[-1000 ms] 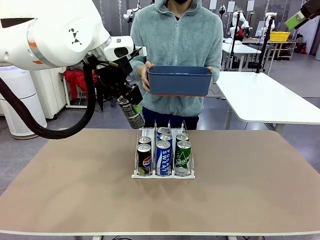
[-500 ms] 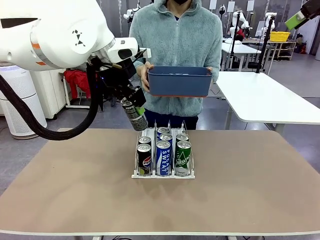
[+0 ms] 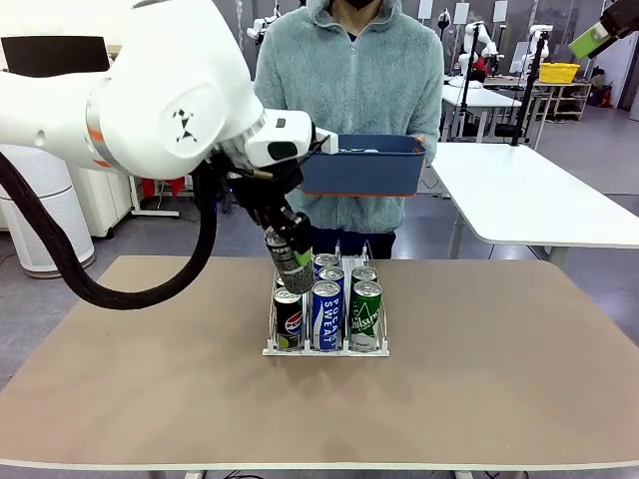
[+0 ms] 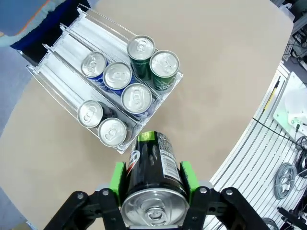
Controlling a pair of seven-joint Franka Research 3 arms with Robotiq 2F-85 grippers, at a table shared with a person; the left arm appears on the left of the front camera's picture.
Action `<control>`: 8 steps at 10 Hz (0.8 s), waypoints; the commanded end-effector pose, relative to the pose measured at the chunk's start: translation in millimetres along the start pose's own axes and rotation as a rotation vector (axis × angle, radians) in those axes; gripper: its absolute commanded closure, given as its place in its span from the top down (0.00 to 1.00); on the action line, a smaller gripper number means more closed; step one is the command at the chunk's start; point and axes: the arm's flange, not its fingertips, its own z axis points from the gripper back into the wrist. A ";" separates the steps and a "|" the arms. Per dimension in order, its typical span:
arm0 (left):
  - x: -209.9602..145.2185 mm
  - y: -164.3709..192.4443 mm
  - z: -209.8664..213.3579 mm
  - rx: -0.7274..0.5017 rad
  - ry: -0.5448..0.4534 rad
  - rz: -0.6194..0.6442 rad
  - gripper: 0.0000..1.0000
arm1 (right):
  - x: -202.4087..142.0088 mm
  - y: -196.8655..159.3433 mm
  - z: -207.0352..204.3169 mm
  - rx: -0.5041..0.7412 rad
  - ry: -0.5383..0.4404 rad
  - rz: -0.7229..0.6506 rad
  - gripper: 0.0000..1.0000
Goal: Fill the beverage cans into the dispenser.
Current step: Place the picked Pepsi coke in the line of the Automatic Can Dispenser with the same cans.
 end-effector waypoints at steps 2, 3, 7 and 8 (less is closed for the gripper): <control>-24.5 -21.2 -18.1 0.044 -0.035 -0.019 0.58 | -0.7 0.1 -1.5 0.005 0.001 0.001 1.00; -32.0 -28.9 -28.5 0.055 -0.072 -0.044 0.58 | -0.7 0.1 -1.5 0.005 0.001 0.001 1.00; -63.9 -25.6 -60.2 0.150 -0.067 -0.042 0.58 | -0.7 0.1 -1.5 0.005 0.001 0.001 1.00; -68.7 -21.3 -66.4 0.163 -0.056 -0.039 0.58 | -0.7 0.1 -1.5 0.005 0.001 0.001 1.00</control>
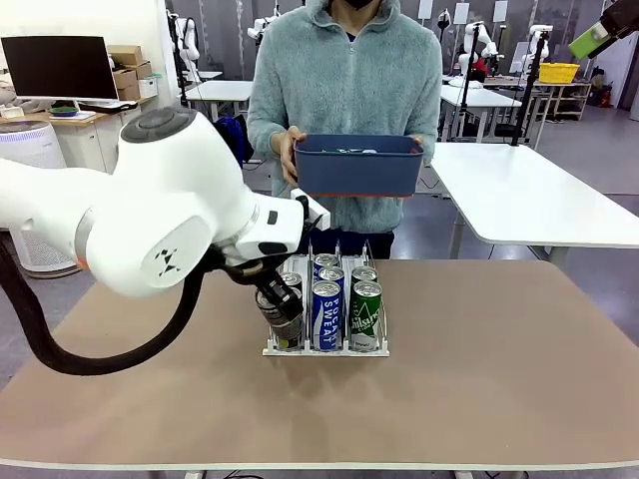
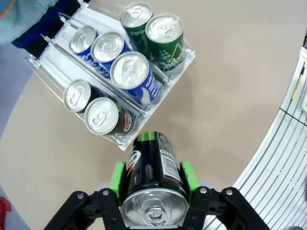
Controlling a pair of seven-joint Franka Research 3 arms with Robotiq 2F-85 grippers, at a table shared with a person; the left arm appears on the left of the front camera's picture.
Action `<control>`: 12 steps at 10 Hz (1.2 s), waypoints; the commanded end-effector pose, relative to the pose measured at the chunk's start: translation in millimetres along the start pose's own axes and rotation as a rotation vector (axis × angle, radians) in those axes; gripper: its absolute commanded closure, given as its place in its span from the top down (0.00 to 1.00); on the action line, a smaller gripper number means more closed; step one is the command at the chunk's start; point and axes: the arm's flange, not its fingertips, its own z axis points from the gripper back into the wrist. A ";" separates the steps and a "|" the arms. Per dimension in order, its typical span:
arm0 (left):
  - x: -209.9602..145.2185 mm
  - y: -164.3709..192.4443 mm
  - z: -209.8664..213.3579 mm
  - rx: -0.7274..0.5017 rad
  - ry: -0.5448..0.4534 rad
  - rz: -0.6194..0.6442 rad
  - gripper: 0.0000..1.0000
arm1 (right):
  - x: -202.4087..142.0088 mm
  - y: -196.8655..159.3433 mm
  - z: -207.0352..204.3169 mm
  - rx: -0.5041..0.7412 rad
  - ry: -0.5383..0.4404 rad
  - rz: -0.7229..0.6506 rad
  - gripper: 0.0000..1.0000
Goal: Fill the beverage cans into the dispenser.
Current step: Place the picked Pepsi coke in the line of the Automatic Can Dispenser with the same cans.
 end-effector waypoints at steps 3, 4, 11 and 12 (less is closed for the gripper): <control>-2.5 4.0 -4.6 0.017 0.006 0.005 0.58 | -0.7 0.2 -1.5 0.005 0.001 0.001 1.00; -2.5 4.0 -4.6 0.017 0.006 0.005 0.58 | -0.7 0.2 -1.5 0.005 0.001 0.001 1.00; -8.1 28.5 -36.3 -0.022 -0.032 0.043 0.58 | -0.7 0.2 -1.5 0.005 0.001 0.001 1.00; -3.0 31.1 -45.9 -0.022 -0.049 0.044 0.58 | -0.7 0.2 -1.5 0.005 0.001 0.001 1.00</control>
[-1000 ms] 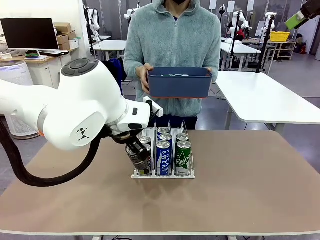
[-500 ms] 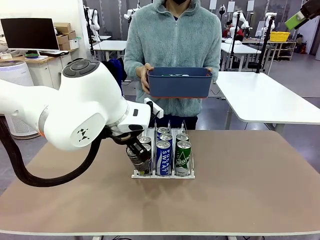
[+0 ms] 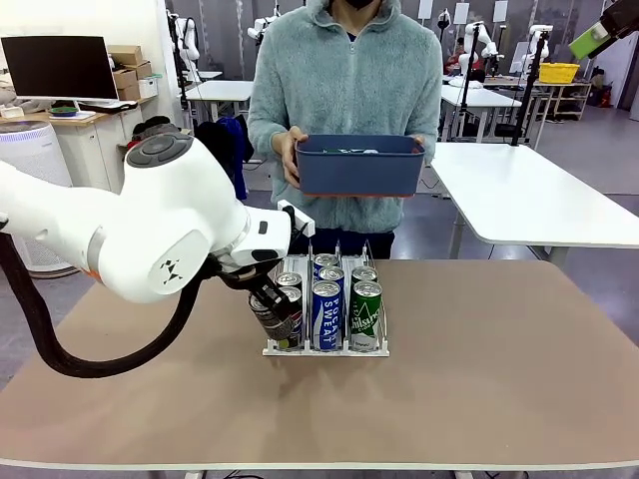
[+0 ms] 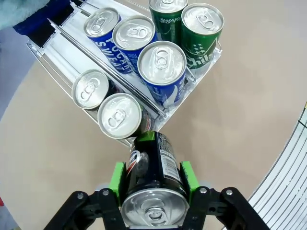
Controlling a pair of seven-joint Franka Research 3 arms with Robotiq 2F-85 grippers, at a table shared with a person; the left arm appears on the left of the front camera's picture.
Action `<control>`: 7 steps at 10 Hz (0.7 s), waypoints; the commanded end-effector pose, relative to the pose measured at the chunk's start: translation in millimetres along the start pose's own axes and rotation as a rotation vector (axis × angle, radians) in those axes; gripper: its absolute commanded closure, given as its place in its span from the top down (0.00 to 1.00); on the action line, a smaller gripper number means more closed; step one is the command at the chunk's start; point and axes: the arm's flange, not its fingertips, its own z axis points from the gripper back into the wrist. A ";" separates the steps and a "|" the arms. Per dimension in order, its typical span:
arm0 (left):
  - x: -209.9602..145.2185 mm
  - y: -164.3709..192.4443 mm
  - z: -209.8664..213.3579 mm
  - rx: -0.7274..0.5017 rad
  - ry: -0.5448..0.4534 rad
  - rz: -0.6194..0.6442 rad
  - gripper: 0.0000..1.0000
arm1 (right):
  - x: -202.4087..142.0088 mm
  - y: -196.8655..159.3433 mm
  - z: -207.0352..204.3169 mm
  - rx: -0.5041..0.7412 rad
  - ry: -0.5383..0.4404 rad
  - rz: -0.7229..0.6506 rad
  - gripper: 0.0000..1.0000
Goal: Fill the beverage cans into the dispenser.
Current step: Place the picked Pepsi coke in the line of the Automatic Can Dispenser with the same cans.
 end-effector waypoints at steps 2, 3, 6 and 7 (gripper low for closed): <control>0.0 11.5 -15.5 -0.062 -0.040 -0.040 0.58 | -0.7 0.2 -1.6 0.005 0.001 0.001 1.00; 3.3 14.2 -23.7 -0.059 -0.046 -0.027 0.58 | -0.7 0.2 -1.6 0.005 0.001 0.001 1.00; 6.0 32.2 -37.7 -0.046 -0.066 -0.035 0.58 | -0.7 0.2 -1.6 0.005 0.001 0.001 1.00; 11.1 35.1 -40.2 -0.045 -0.075 -0.031 0.58 | -0.7 0.2 -1.6 0.005 0.001 0.001 1.00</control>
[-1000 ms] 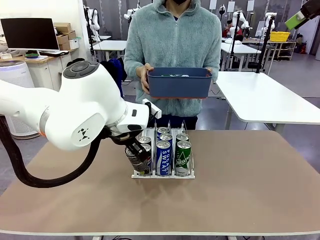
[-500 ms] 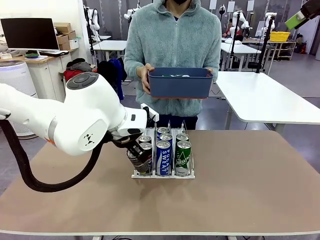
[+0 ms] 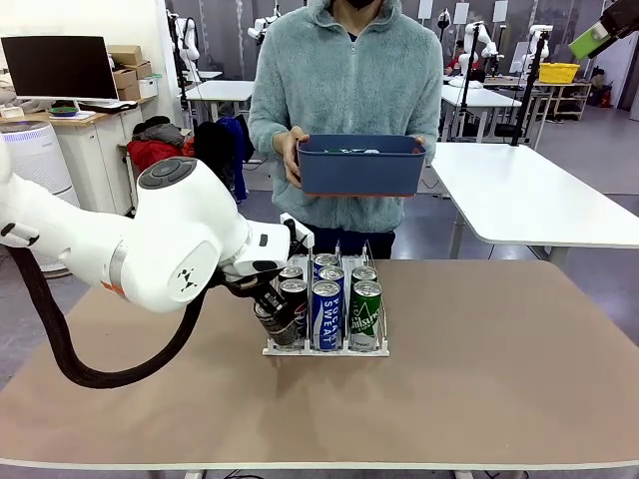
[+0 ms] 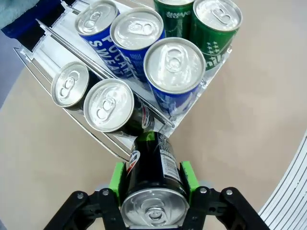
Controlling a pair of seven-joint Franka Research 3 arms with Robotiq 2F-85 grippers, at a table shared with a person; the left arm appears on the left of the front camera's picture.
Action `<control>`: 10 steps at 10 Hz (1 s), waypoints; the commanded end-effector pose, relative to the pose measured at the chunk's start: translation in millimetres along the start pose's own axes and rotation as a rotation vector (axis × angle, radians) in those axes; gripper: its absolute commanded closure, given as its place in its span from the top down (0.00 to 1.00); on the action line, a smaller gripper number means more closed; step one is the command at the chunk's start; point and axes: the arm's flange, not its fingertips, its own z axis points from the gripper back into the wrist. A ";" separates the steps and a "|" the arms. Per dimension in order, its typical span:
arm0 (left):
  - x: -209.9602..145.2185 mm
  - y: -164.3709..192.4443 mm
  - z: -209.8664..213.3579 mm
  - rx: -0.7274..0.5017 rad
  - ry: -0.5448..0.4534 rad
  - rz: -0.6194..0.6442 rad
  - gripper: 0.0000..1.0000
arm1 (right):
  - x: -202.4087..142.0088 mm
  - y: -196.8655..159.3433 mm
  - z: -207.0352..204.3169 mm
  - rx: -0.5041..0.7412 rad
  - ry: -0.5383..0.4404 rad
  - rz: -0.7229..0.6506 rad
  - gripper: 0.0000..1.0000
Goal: Fill the beverage cans into the dispenser.
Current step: Place the picked Pepsi coke in the line of the Automatic Can Dispenser with the same cans.
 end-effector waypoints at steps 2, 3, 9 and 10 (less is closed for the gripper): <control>18.0 19.7 -5.9 -0.012 -0.074 -0.022 0.58 | -0.7 0.2 -1.6 0.005 0.001 0.001 1.00; 22.3 26.3 -13.1 -0.022 -0.079 -0.014 0.58 | -0.7 0.2 -1.6 0.005 0.001 0.001 1.00; 33.1 43.2 -19.0 -0.009 -0.088 -0.025 0.58 | -0.7 0.2 -1.6 0.005 0.001 0.001 1.00; 33.5 43.4 -19.6 -0.009 -0.088 -0.023 0.58 | -0.7 0.2 -1.6 0.005 0.001 0.001 1.00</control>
